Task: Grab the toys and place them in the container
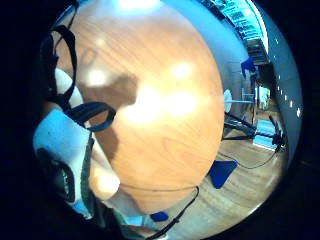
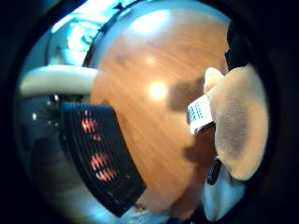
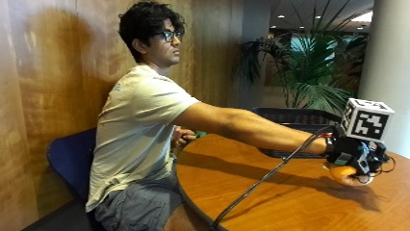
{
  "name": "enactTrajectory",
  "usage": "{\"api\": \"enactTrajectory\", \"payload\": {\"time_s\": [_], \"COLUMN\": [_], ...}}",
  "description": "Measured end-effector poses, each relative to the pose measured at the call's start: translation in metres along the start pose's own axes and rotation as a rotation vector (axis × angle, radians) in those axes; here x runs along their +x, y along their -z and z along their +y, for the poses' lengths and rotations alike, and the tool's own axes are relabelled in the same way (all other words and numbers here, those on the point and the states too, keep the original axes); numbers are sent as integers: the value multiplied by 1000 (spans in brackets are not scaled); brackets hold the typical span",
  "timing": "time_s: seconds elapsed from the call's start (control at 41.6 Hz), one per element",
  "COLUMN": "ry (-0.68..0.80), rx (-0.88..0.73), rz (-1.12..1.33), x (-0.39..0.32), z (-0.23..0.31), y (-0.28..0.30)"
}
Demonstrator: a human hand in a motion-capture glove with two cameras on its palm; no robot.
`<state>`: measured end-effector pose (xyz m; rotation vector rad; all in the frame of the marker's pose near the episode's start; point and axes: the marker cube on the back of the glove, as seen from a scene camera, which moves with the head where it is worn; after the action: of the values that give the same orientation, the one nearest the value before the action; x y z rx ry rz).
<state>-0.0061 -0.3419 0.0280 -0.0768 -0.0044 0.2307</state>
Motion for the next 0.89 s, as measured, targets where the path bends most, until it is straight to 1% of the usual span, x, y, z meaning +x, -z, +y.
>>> {"api": "enactTrajectory", "payload": {"time_s": [0.24, 0.457, 0.601, 0.721, 0.889], "ry": [63, 127, 163, 234, 294], "rx": [60, 55, 73, 85, 98], "rz": [2, -60, -51, -25, -2], "x": [1, -8, -26, -44, -73], "z": [28, 54, 73, 95, 116], "y": [45, 68, 85, 103, 119]}}
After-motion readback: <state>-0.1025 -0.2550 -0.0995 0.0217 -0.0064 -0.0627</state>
